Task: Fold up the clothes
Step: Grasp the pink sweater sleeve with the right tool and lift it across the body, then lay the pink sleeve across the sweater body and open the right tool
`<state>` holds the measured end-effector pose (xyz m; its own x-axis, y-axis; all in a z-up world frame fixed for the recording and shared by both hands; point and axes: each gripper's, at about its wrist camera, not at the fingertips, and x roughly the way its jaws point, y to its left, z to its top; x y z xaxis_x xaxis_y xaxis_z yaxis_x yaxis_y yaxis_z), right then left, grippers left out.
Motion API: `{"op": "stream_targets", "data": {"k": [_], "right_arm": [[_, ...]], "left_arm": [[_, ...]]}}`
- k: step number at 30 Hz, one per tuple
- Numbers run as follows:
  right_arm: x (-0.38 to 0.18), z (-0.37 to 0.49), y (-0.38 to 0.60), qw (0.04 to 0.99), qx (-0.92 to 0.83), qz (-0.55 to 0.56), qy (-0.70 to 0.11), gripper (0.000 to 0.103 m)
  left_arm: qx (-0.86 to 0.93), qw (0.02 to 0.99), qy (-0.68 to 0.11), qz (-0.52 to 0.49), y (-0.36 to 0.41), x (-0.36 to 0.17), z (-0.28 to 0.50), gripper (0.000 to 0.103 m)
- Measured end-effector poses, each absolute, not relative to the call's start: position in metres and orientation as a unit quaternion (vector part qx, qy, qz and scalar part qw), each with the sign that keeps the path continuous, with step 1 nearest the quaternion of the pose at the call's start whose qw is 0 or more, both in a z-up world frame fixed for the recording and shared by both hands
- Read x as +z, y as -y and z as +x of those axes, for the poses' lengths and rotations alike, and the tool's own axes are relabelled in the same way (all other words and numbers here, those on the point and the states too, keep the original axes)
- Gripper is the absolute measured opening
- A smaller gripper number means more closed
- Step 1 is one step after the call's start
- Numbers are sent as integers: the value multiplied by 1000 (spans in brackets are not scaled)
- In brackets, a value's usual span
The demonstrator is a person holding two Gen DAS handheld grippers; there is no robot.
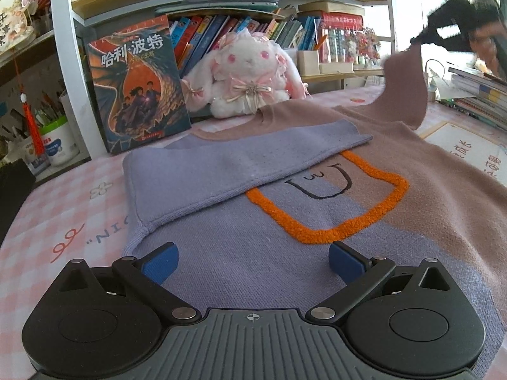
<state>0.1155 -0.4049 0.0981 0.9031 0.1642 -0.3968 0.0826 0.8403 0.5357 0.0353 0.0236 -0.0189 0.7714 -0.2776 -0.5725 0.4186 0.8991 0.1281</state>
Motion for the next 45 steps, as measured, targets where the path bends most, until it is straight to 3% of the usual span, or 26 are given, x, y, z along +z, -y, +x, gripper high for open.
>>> {"op": "stream_targets", "data": {"k": [12, 28, 31, 33, 35, 45], "right_arm": [[126, 141, 246, 944, 138, 196, -226, 6], [66, 159, 97, 935, 195, 53, -293, 7], [57, 160, 86, 928, 208, 38, -307, 14], [55, 159, 82, 919, 232, 42, -316, 34], [55, 155, 80, 911, 258, 45, -320, 40], [68, 100, 114, 916, 267, 23, -299, 44]], "left_arm": [[-191, 933, -282, 118, -26, -17, 35, 102], [-191, 933, -283, 116, -25, -15, 35, 102], [-192, 933, -283, 116, -26, -15, 36, 102], [-192, 933, -282, 116, -26, -15, 35, 102], [-192, 933, -282, 115, -26, -16, 35, 102], [-178, 935, -281, 125, -25, -17, 35, 102]]}}
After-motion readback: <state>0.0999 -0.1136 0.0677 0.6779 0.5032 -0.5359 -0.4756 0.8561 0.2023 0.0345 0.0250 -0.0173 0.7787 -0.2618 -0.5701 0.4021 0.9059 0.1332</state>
